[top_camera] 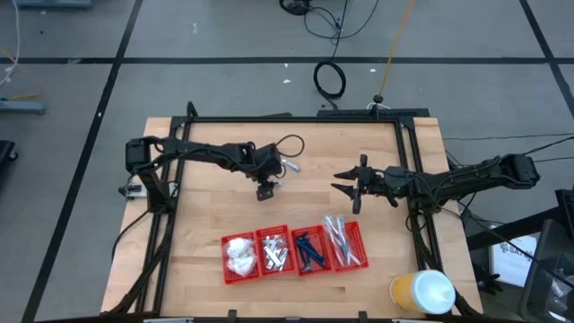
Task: Pick & Place Travel size toiletries
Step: Put the silver nail cutter into the middle left red bin
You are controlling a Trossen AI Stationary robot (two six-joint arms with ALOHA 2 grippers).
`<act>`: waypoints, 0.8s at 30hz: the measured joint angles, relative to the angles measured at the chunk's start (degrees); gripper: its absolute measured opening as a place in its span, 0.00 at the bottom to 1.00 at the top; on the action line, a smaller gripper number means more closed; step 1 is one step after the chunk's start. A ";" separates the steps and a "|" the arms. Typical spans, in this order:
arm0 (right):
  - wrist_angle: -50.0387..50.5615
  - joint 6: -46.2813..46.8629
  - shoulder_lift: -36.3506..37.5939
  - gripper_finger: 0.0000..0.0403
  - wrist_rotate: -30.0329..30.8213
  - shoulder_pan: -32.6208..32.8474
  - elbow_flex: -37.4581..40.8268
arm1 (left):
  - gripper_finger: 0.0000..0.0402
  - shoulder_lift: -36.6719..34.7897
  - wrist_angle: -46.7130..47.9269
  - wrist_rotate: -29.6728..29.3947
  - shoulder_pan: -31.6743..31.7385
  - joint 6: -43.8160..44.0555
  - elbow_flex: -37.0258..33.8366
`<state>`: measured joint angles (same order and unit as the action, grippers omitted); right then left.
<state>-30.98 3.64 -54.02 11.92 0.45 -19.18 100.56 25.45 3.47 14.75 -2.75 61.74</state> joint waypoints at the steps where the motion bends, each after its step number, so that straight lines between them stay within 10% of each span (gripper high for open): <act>1: 0.04 -0.02 0.00 0.32 0.06 -0.02 0.00 | 0.63 0.40 -0.87 0.06 -0.18 -1.07 -0.42; 24: 0.02 -0.02 -0.02 0.32 0.22 -0.15 0.02 | 0.41 9.11 -4.97 3.84 -0.73 -7.30 -1.19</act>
<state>-30.96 3.62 -54.04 12.14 0.30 -19.16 109.67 20.48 7.31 14.02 -10.04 60.55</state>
